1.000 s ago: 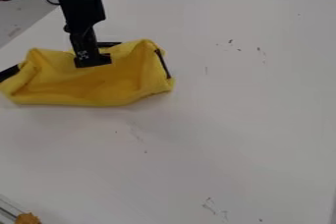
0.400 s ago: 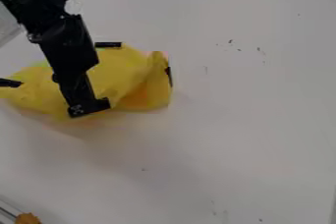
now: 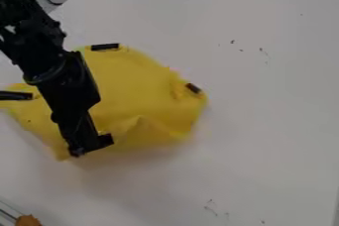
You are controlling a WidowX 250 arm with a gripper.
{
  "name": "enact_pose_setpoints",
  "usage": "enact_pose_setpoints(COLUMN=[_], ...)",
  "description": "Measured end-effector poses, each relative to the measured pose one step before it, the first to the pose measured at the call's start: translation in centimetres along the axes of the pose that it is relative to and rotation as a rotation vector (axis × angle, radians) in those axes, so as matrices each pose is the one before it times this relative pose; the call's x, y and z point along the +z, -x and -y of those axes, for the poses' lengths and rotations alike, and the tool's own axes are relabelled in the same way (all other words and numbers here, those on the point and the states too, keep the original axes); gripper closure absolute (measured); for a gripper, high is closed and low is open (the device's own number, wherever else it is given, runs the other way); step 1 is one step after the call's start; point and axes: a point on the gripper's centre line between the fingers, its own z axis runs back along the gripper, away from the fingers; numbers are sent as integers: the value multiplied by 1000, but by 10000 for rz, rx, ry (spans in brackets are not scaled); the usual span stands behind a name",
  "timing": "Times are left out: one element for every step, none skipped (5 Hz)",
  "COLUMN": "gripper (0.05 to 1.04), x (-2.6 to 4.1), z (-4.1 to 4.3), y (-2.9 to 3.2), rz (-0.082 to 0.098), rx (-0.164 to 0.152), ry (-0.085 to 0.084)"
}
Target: Unfold the cloth from the top left to the bottom right
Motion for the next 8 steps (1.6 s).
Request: enact_pose_setpoints(gripper=[1017,991,821,542,240,77,83,83], x=[-348,-1138,-673,322,1099,1479,1353,237], z=[1790,1170,155,40,603,604,-644,-1498], y=[548,551,193,-467,-823,-186,-791,-1813], rz=[177,82,-5,-286,-678,-564,-33,-531], rx=[28,164,-76,-203,707,514,304,1398], ry=[45,184,195,183,-118,423,-156,-94])
